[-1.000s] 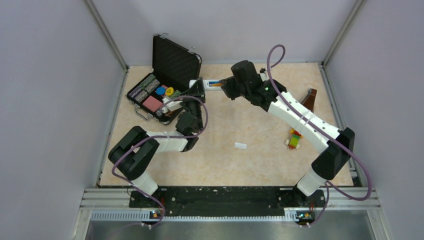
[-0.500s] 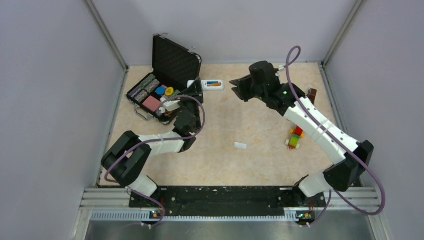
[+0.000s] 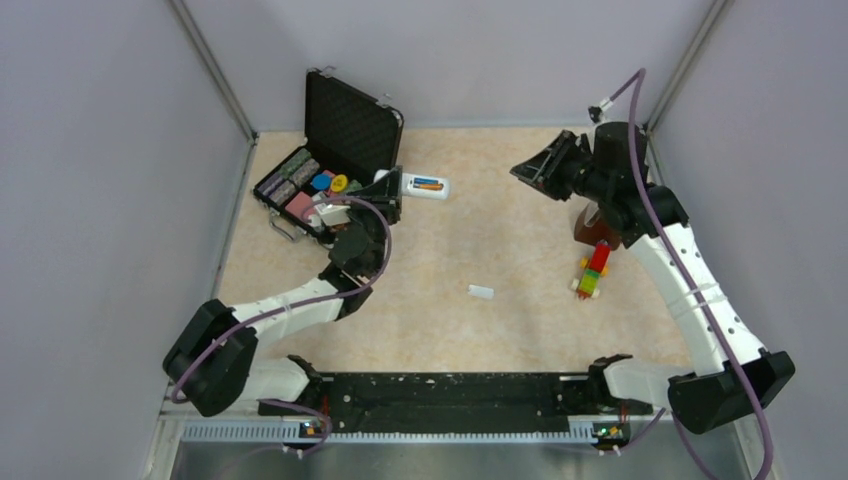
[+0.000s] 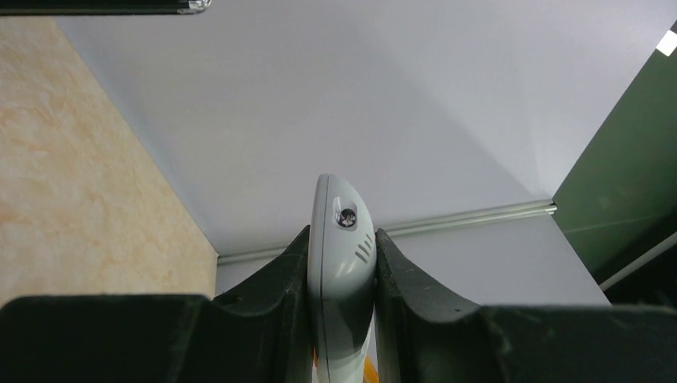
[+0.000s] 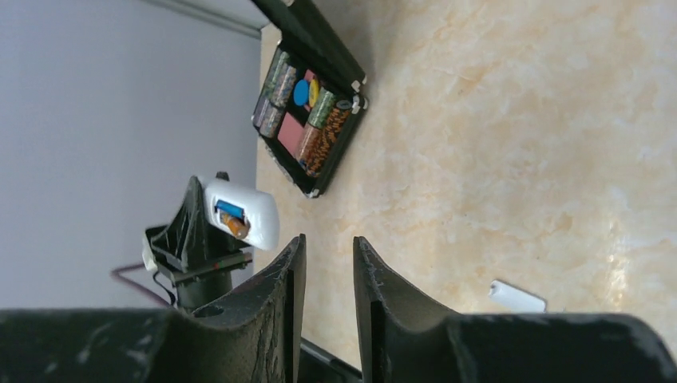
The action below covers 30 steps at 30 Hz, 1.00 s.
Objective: Load the batteries into the remote control
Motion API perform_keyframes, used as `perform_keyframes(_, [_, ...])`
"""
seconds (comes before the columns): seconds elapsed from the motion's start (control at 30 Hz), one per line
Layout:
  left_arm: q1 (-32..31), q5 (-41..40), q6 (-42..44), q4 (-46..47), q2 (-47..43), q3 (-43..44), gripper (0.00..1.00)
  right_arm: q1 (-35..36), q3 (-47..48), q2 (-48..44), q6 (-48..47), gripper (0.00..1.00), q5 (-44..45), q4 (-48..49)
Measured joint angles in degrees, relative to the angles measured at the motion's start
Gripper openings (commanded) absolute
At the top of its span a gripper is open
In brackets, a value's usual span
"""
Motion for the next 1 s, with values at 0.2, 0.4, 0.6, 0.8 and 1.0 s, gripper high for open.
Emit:
perform_keyframes(0.2, [1.14,9.14,-4.35,-7.56,-4.2,-2.1,0.0,0.0,2.05,-0.15,-14.62,0.35,-7.37,0.17])
perform_keyframes(0.4, [6.43,27.67,-6.19,-15.56,-4.81,-2.38,0.0,1.11,2.05,-0.2,-26.91,0.35,-16.11,2.1])
perform_keyframes(0.6, [9.51,43.65,-6.67,-21.35,-4.66,-2.36,0.0,11.72,1.99,-0.76,-39.54,0.35,-18.25,3.58])
perform_keyframes(0.8, [10.99,57.99,-7.23,-25.0,-2.93,-1.88,0.0,19.61,-3.04,-2.84,-49.29,0.33,-16.33,7.19])
perform_keyframes(1.0, [13.09,74.84,-8.35,-22.03,5.05,0.63,0.0,24.09,-9.81,-5.79,-56.87,0.32,-15.96,10.01])
